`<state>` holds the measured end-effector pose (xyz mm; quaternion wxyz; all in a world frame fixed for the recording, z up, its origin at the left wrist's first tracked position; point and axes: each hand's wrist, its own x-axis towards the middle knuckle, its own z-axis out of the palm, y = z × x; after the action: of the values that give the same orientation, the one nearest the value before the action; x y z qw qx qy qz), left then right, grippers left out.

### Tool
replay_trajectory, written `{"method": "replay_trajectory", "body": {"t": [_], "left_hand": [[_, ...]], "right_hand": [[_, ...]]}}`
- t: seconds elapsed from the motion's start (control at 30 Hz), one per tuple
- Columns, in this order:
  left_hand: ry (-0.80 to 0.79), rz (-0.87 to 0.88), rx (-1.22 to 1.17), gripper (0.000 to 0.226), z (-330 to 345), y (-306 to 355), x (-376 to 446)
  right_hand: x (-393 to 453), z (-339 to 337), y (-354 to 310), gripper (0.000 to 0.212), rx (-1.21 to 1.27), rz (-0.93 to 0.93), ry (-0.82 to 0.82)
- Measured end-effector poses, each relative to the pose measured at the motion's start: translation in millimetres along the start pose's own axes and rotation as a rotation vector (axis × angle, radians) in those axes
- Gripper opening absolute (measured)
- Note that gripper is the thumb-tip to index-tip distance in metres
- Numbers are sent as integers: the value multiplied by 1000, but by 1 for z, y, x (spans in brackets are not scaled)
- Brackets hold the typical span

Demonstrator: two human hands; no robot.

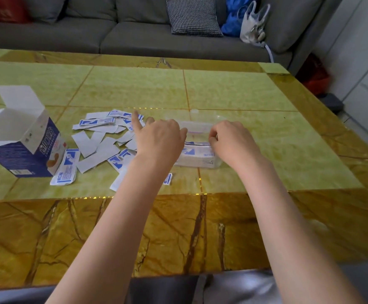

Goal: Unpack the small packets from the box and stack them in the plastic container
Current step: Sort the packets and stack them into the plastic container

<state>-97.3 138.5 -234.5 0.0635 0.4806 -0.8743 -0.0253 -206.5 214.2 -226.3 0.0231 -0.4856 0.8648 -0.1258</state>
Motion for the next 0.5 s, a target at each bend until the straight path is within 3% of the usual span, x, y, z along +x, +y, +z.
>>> {"method": "replay_trajectory", "body": {"t": [0.27, 0.4, 0.5], "left_hand": [[122, 13, -35, 42, -3, -3, 1], [306, 46, -126, 36, -13, -16, -1], [370, 49, -190, 30, -18, -35, -7]], "right_hand": [[-2, -6, -3, 23, -32, -25, 87], [-6, -18, -28, 23, 216, -147, 179], [-17, -14, -59, 22, 372, -321, 27]]}}
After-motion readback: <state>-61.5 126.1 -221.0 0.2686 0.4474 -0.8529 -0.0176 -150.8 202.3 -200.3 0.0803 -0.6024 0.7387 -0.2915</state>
